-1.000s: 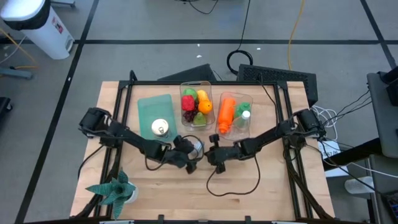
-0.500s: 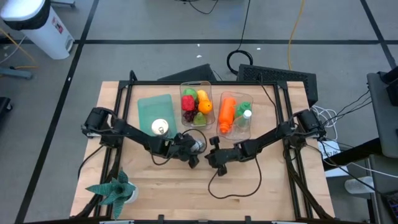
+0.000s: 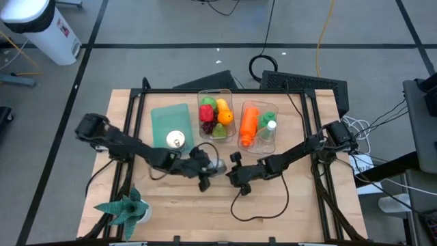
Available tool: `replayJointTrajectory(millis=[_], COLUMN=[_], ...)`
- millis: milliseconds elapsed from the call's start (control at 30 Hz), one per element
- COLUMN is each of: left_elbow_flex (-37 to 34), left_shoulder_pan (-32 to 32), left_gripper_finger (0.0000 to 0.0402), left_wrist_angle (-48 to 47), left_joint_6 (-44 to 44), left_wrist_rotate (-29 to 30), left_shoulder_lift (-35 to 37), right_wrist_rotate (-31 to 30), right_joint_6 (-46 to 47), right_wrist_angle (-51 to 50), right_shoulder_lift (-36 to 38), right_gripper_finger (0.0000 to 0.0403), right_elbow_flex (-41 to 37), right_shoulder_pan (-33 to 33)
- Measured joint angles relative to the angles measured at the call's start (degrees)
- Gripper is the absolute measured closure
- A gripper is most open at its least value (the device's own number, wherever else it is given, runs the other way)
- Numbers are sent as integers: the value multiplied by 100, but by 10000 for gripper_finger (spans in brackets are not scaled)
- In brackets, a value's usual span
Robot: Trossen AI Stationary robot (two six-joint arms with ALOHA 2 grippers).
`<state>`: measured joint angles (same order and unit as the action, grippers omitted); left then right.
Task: Pick & Place Food Item
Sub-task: Put the green tuna can into the green bin
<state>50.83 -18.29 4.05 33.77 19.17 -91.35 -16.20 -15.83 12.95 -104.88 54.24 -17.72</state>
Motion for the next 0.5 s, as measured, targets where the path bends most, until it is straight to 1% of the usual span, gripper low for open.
replayJointTrajectory(millis=[67, 133, 300, 367, 433, 500], left_elbow_flex=[2, 2, 7, 9, 9, 9], left_shoulder_pan=[-92, -158, -263, -261, -214, -110], left_gripper_finger=[267, 267, 267, 267, 267, 267], left_wrist_angle=[-399, -1009, -2932, -3635, -4374, -5036], left_joint_6=[-97, -181, -213, -108, -9, 133], left_wrist_rotate=[197, 558, 1982, 2404, 2675, 2828], left_shoulder_lift=[532, 1160, 2779, 3330, 3808, 4159], right_wrist_rotate=[-1, 1, 2, 2, 2, 2], right_joint_6=[8, 10, 11, 13, 14, 14], right_wrist_angle=[-46, -82, -107, -107, -107, -108], right_shoulder_lift=[0, 0, 0, 0, 0, 0], right_gripper_finger=[403, 403, 403, 403, 403, 403], right_elbow_flex=[0, 0, 0, 0, 0, -2], right_shoulder_pan=[0, 0, 0, 0, 0, 0])
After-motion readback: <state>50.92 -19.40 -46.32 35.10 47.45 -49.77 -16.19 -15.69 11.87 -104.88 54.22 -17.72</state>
